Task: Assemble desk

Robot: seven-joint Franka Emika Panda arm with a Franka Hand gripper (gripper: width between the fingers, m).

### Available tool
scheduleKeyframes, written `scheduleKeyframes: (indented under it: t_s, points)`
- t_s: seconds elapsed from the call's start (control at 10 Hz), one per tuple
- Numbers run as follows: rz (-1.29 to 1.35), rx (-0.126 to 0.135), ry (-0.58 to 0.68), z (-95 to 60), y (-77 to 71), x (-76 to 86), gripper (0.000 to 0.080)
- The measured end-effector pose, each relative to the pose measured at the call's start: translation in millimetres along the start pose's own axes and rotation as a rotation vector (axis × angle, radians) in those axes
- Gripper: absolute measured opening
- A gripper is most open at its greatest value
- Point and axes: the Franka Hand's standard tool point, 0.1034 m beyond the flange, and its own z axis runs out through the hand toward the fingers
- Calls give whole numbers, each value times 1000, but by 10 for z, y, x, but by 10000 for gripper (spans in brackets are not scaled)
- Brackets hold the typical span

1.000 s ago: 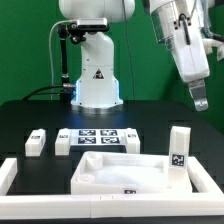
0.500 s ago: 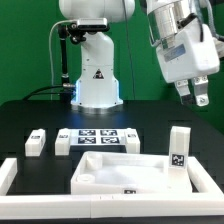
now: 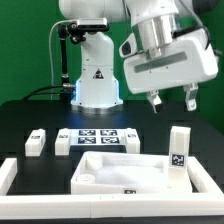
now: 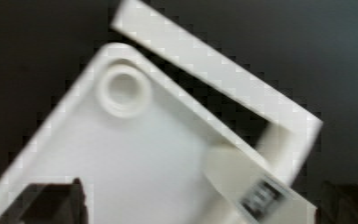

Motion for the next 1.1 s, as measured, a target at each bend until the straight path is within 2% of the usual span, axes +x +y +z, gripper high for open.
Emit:
scheduleKeyframes:
  t_s: [0.1, 0.2, 0.5, 0.8, 0.9, 1.0, 1.1]
  points:
    - [-44, -12, -6, -5, -94, -23, 649]
    - [-145, -10, 0, -15, -110, -3, 649]
    - [-327, -21, -3, 15, -65, -1, 649]
    - [-543, -101, -51, 344, 336, -41, 649]
    - [-651, -127, -22, 451, 629, -2, 649]
    - [-696, -153, 5, 535, 856, 21, 649]
    - [-705, -165, -26, 549, 873, -22, 649]
